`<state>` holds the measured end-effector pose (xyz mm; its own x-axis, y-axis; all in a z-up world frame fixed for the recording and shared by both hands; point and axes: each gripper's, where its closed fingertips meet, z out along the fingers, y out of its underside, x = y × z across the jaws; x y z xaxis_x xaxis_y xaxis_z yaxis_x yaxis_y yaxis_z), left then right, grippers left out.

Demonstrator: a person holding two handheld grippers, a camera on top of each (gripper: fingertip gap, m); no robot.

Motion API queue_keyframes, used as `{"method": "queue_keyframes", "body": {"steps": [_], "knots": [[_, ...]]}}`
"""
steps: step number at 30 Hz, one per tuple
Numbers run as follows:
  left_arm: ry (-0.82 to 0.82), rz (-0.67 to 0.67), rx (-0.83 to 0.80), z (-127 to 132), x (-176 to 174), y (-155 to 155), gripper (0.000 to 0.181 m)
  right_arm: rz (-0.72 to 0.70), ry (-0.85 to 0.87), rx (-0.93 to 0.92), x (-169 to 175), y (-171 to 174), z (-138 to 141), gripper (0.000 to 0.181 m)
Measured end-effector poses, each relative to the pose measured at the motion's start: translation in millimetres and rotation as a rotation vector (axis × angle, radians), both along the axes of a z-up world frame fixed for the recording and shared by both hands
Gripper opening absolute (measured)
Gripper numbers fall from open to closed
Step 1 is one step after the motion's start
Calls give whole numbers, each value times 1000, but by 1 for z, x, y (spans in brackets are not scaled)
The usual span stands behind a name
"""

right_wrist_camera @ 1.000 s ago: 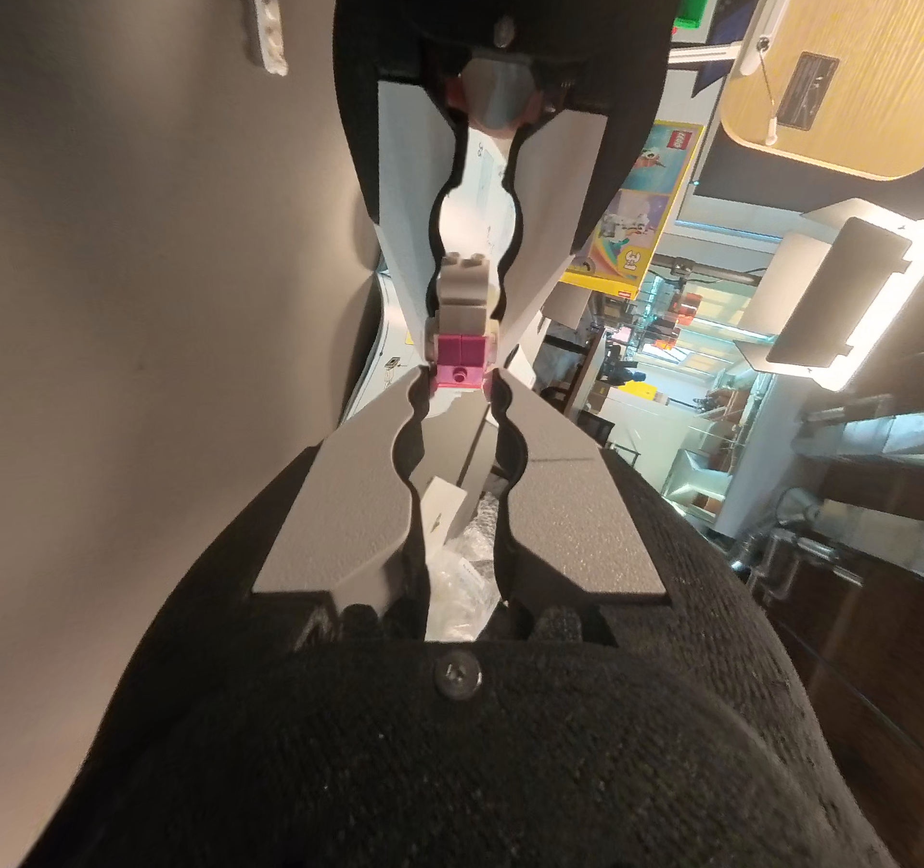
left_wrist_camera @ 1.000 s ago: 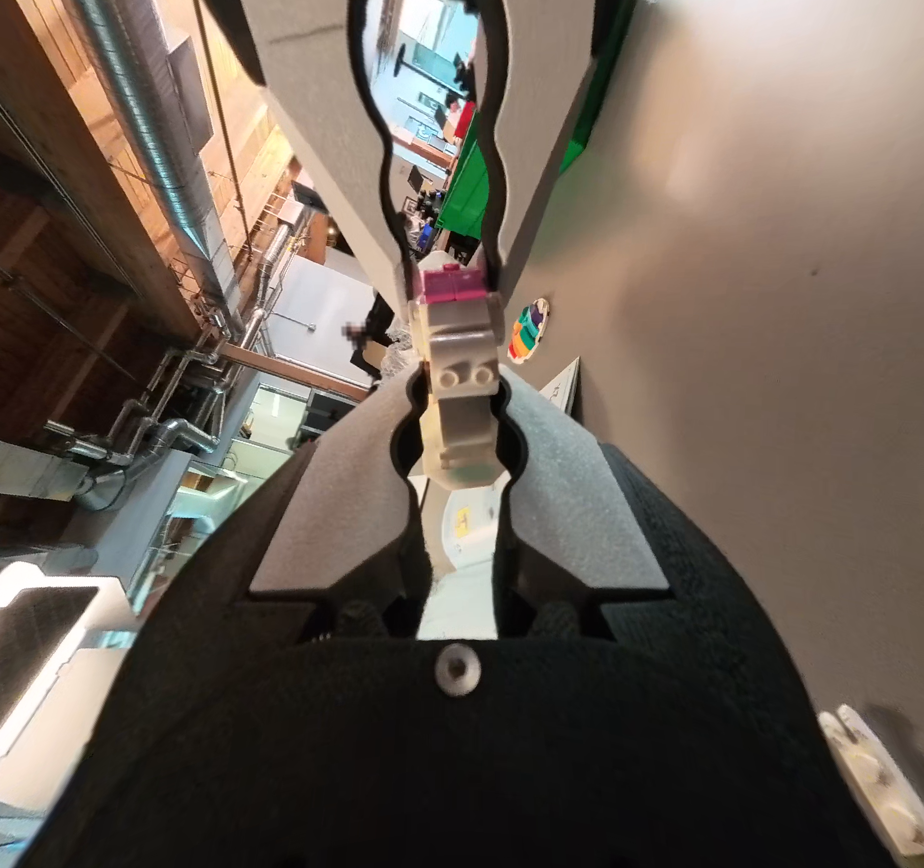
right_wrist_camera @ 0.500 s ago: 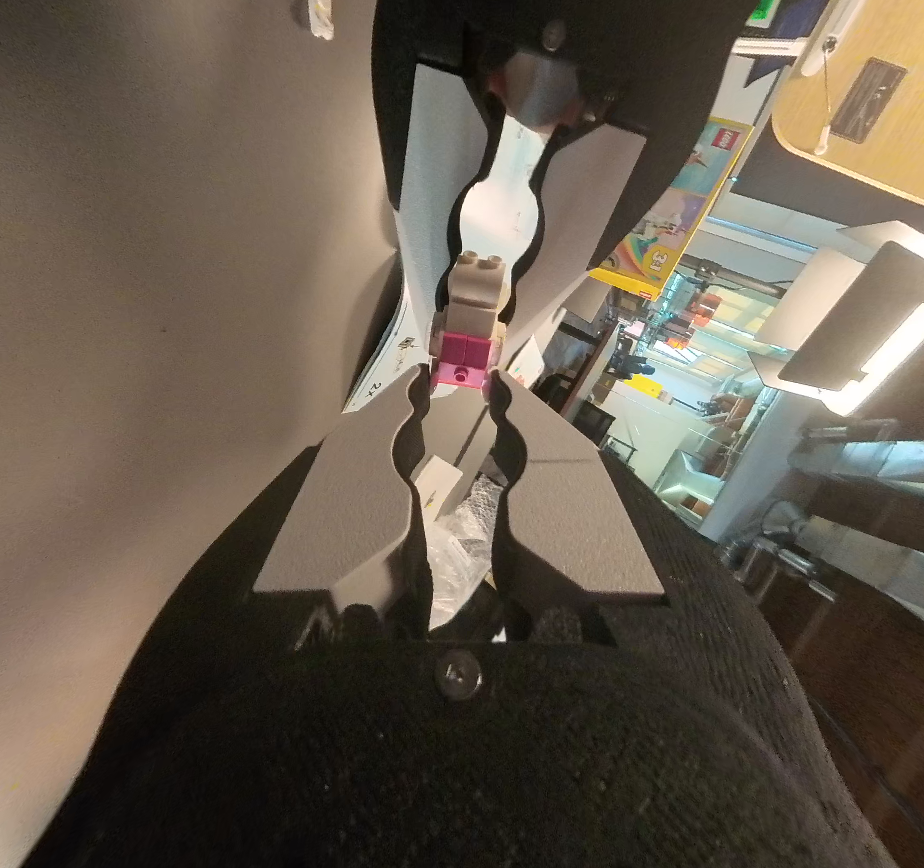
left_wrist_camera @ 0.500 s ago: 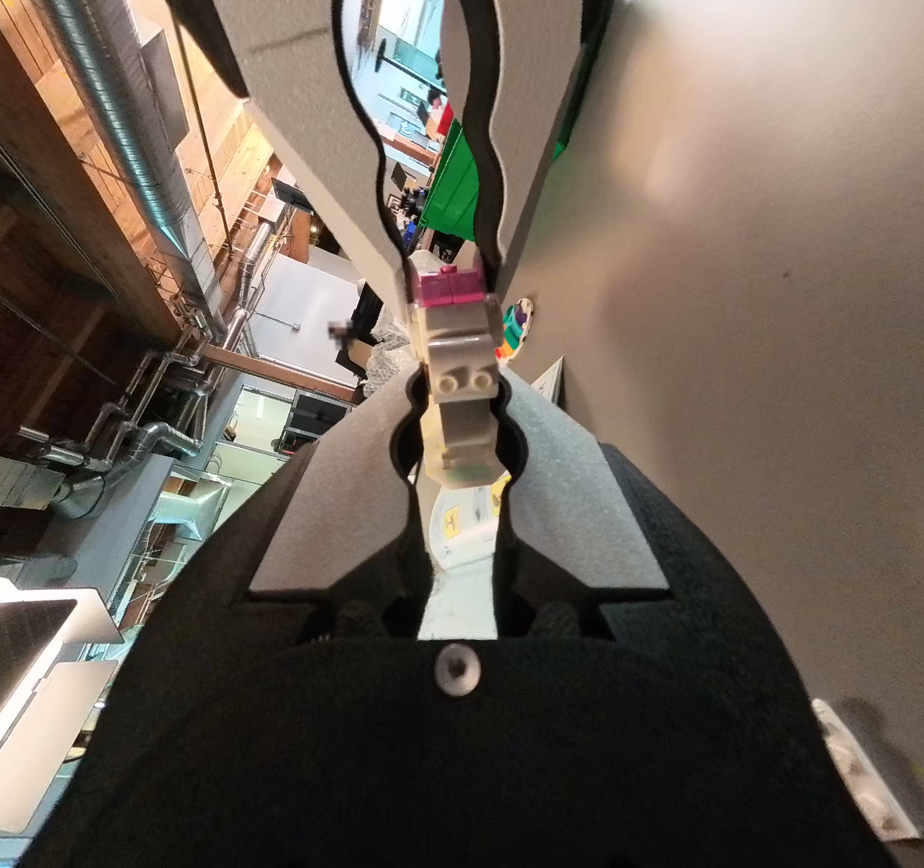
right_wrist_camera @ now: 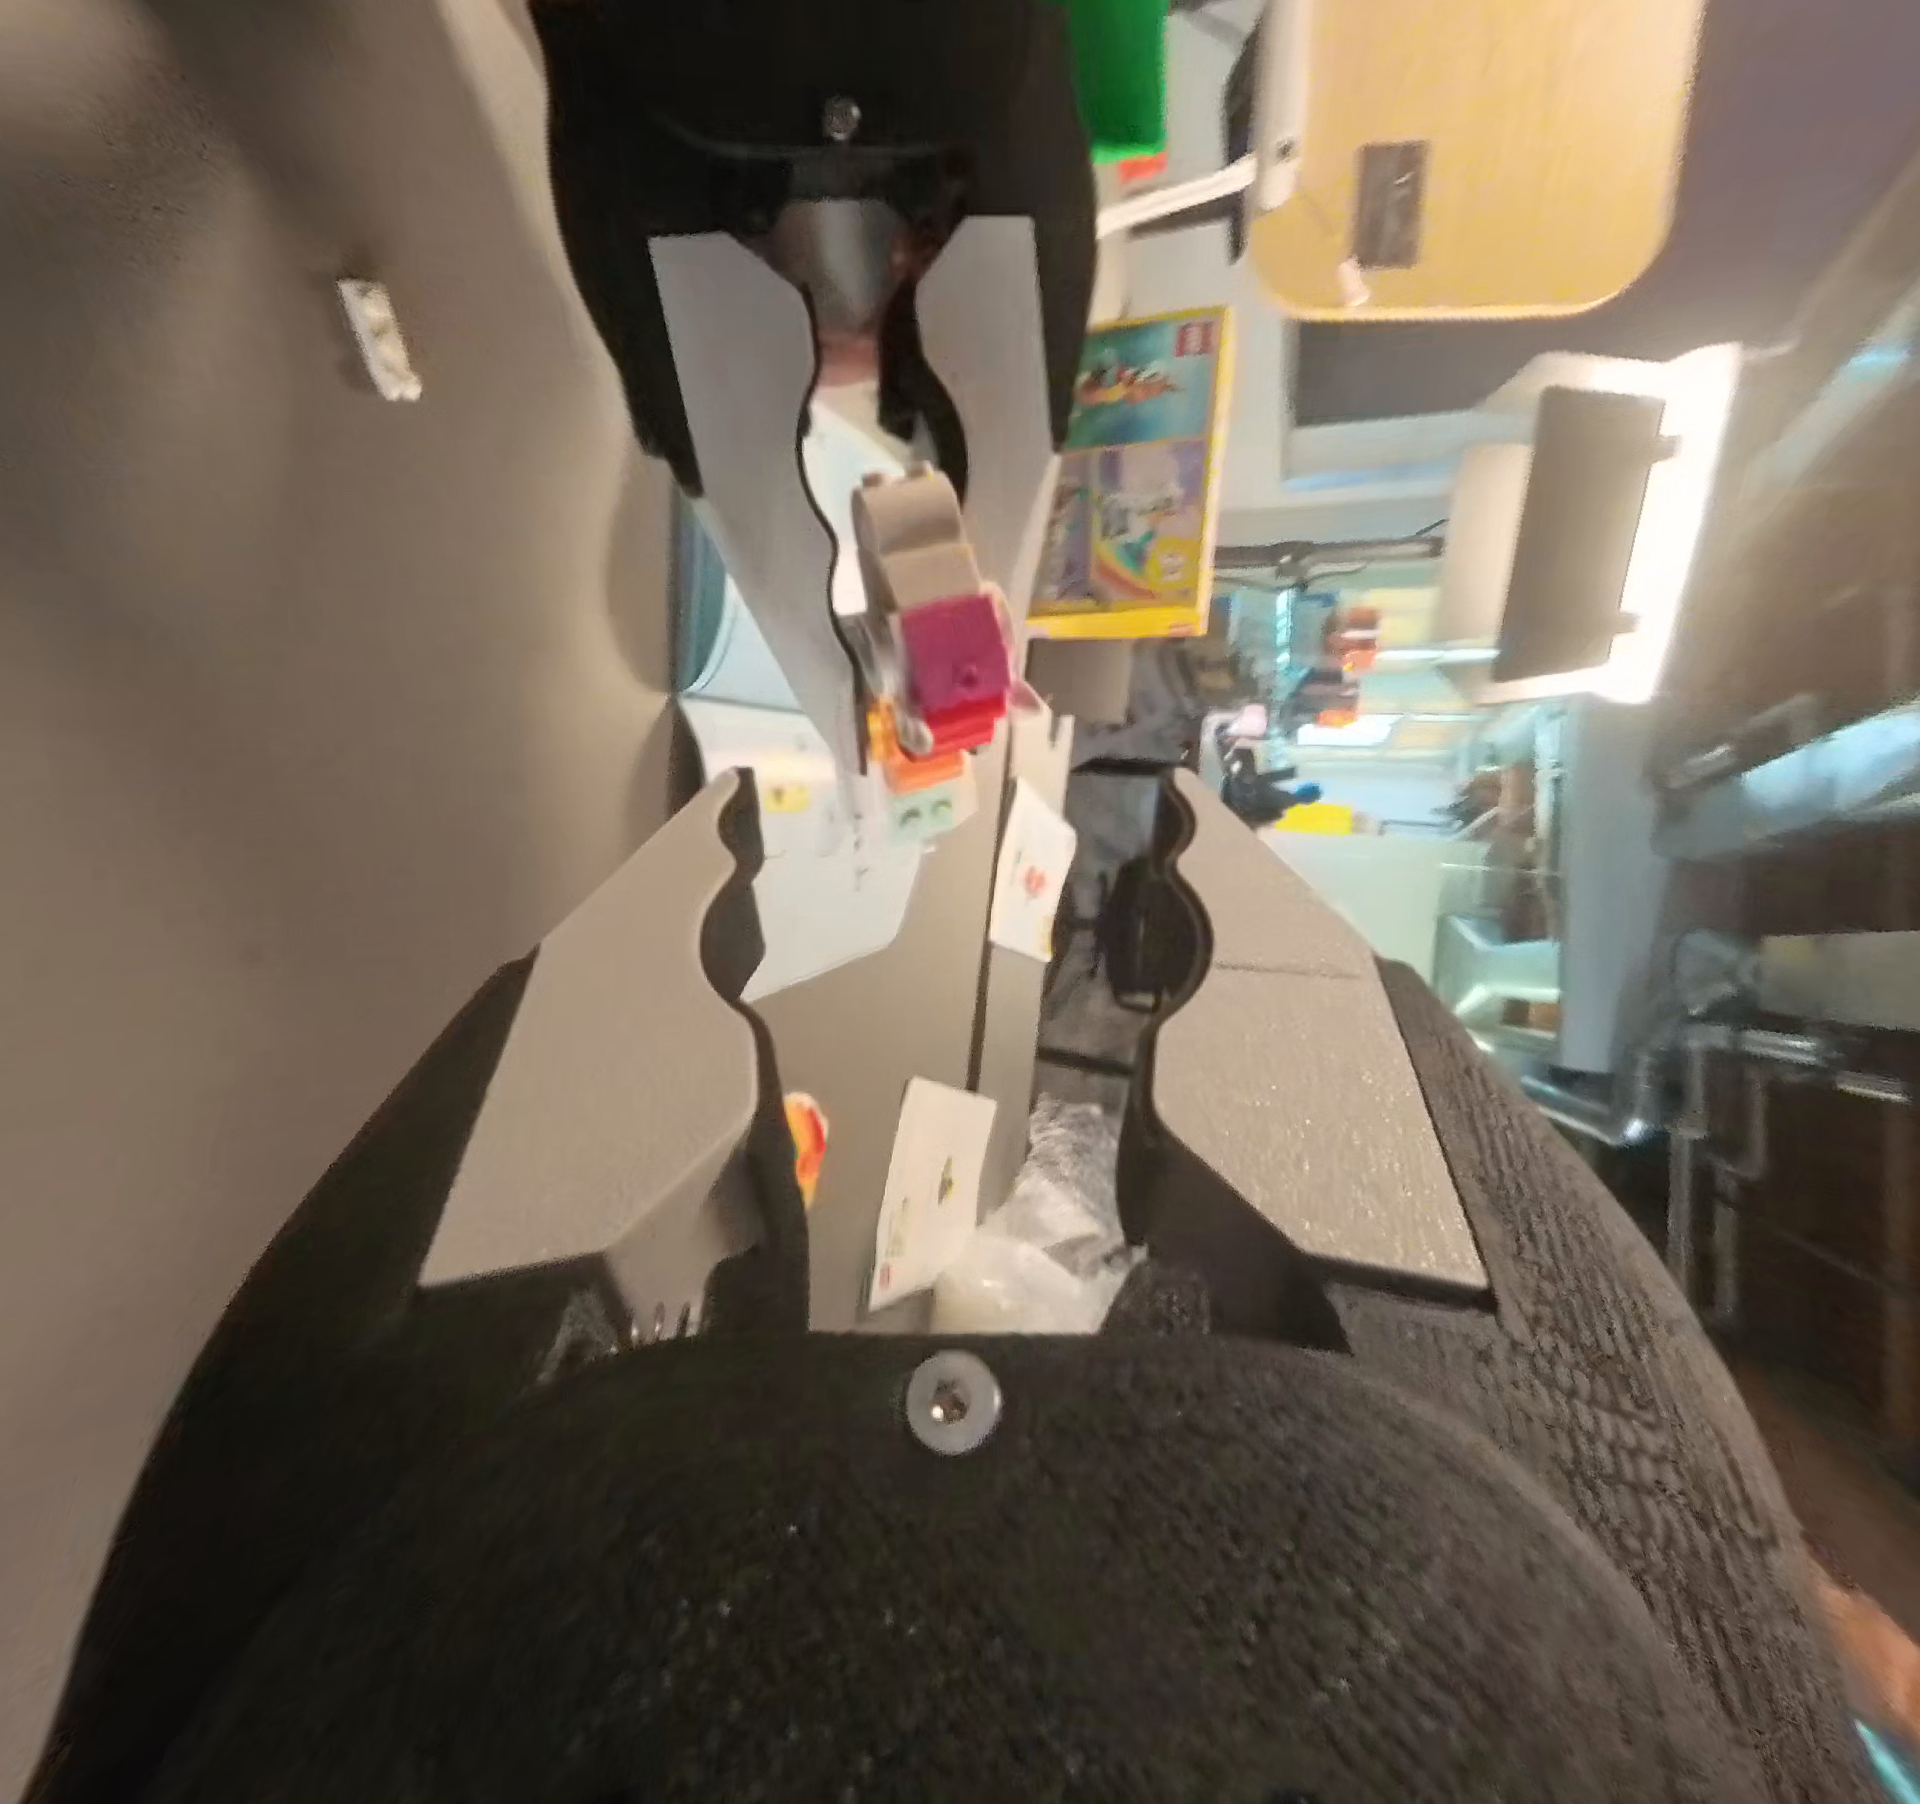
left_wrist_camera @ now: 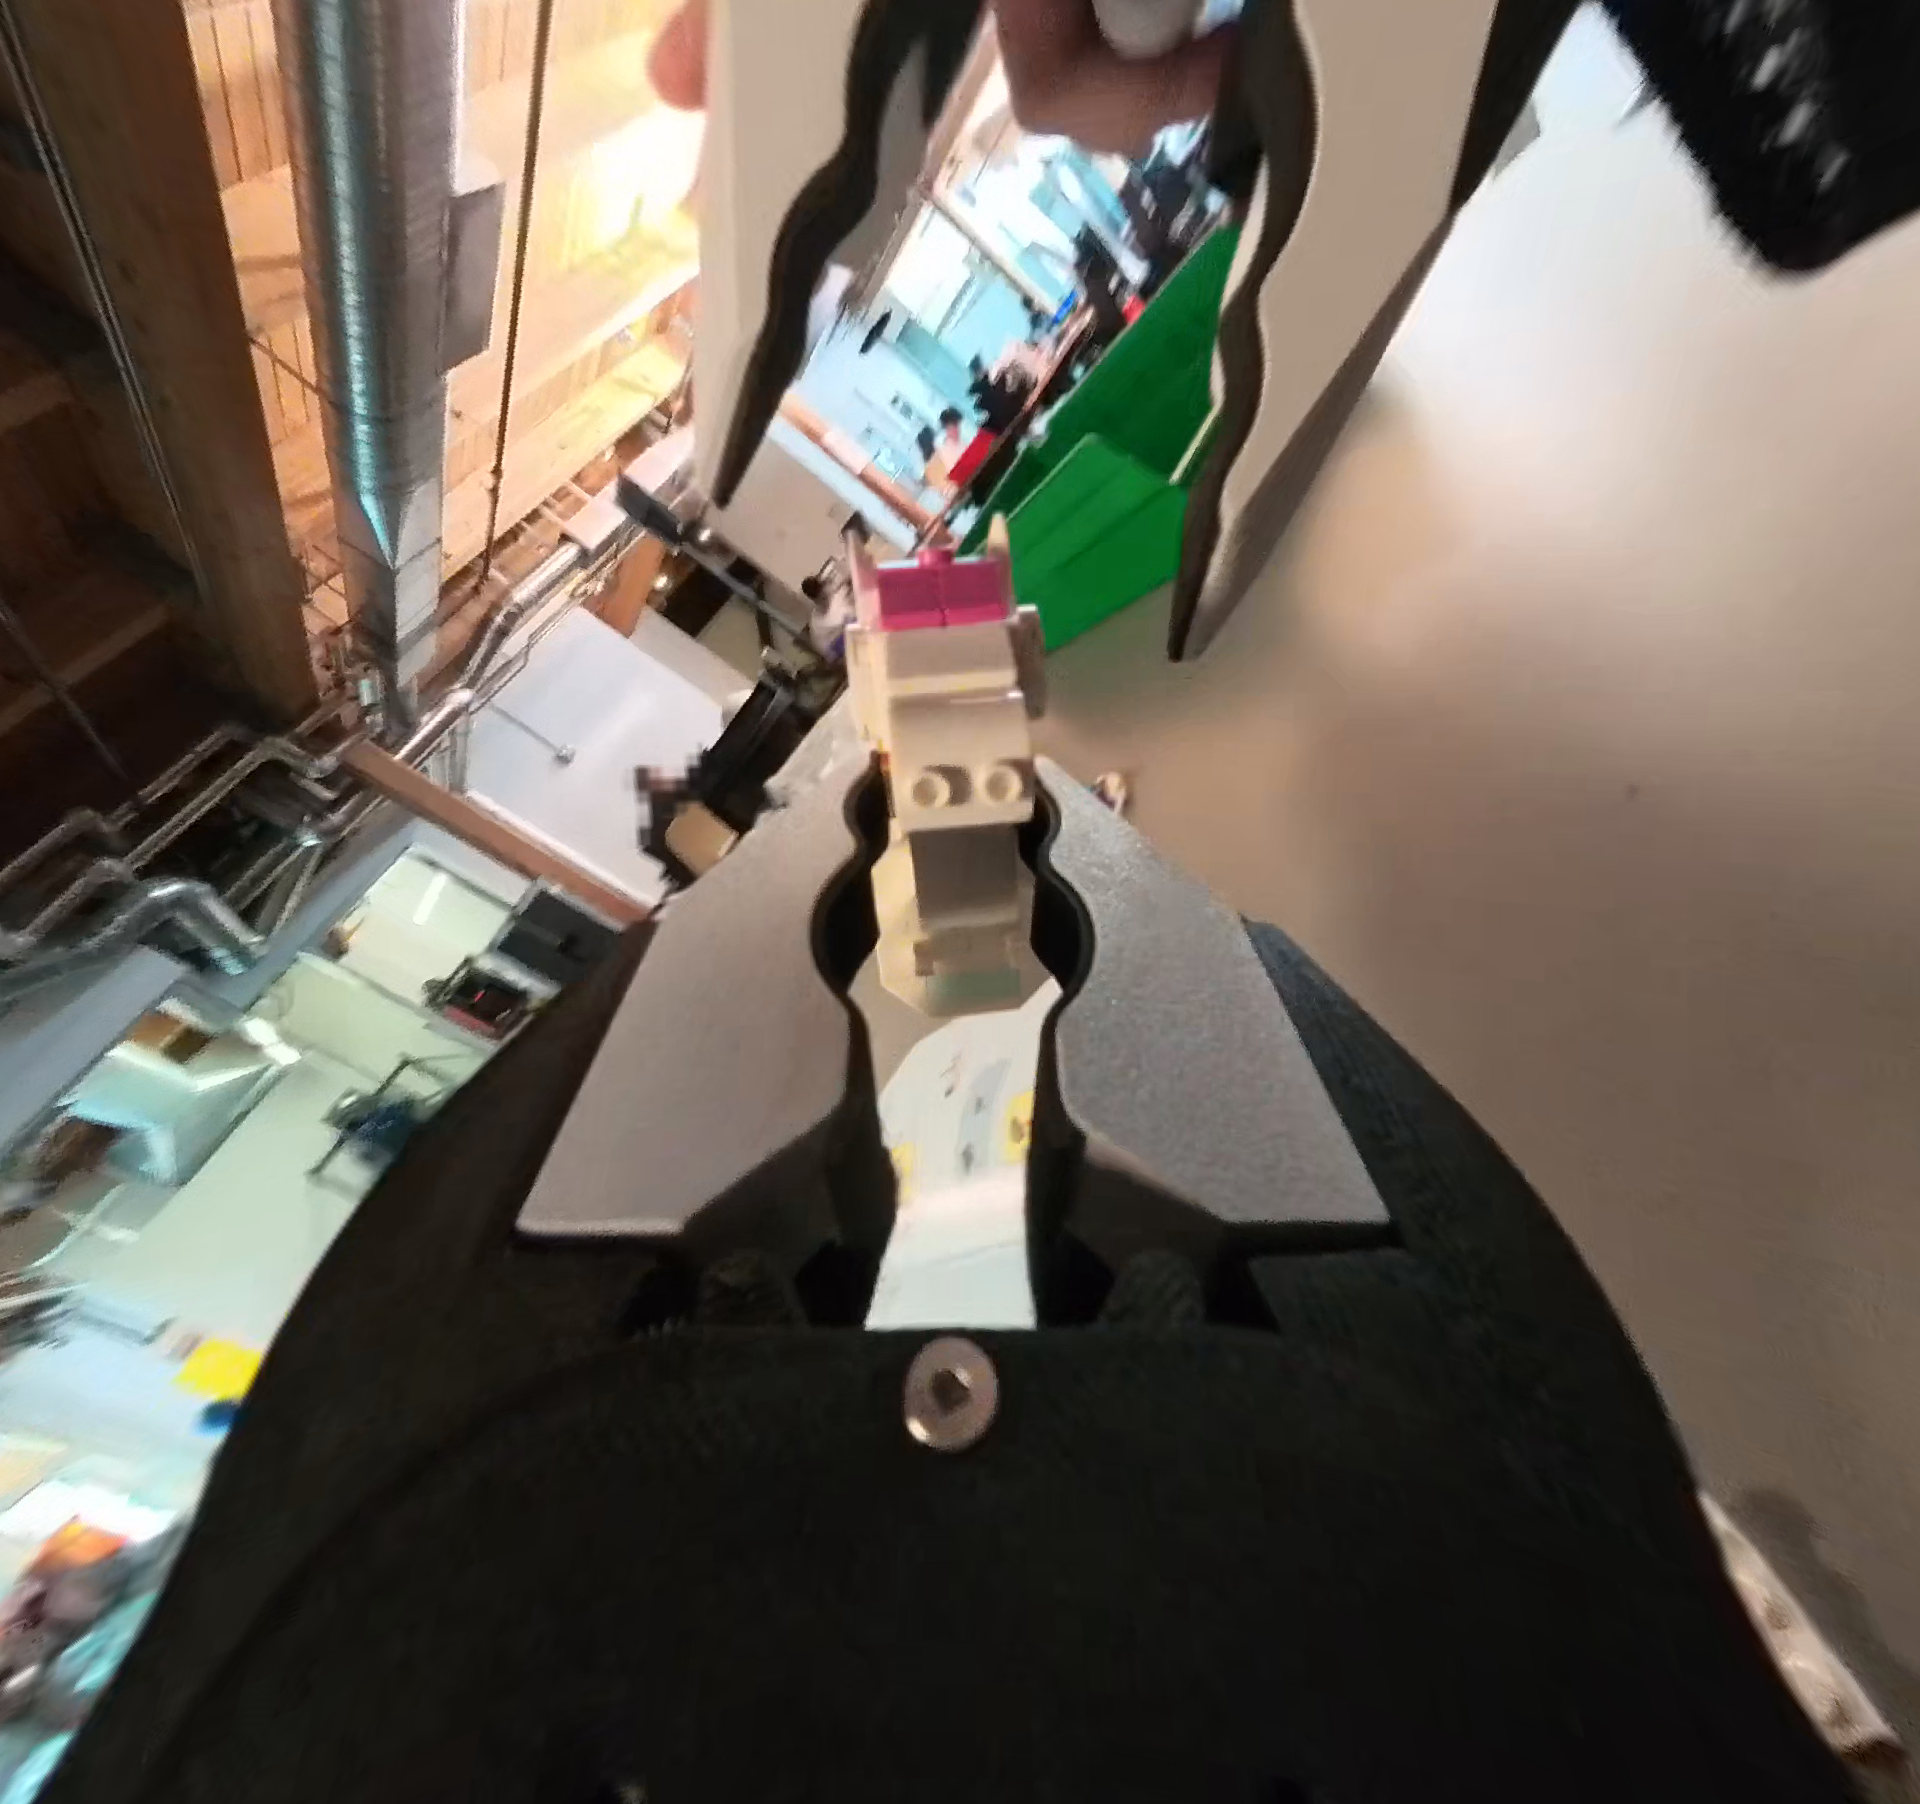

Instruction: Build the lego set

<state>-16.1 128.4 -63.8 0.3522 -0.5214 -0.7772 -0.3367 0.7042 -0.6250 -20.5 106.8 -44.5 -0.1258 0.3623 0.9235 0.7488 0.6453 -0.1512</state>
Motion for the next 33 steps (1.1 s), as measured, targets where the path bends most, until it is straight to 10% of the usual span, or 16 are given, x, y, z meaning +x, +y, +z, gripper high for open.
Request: {"method": "queue_keyframes", "body": {"steps": [8, 13, 19, 25, 33], "knots": [[-113, -487, -528, 0, 5, -36, 24, 321, 565, -730, -15, -25, 9, 66], [-136, -559, -627, 0, 1, -37, 24, 550, 776, -1041, -22, -28, 32, 50], [-149, -490, -640, -4, -4, -20, 24, 511, 845, -1051, -17, -4, 25, 55], [-352, -163, -519, 13, -31, 34, 24, 138, 1291, -509, 56, 91, 19, 49], [-172, 111, -214, 5, -44, 52, 24, 54, 667, -846, 27, 70, -68, 40]]}}
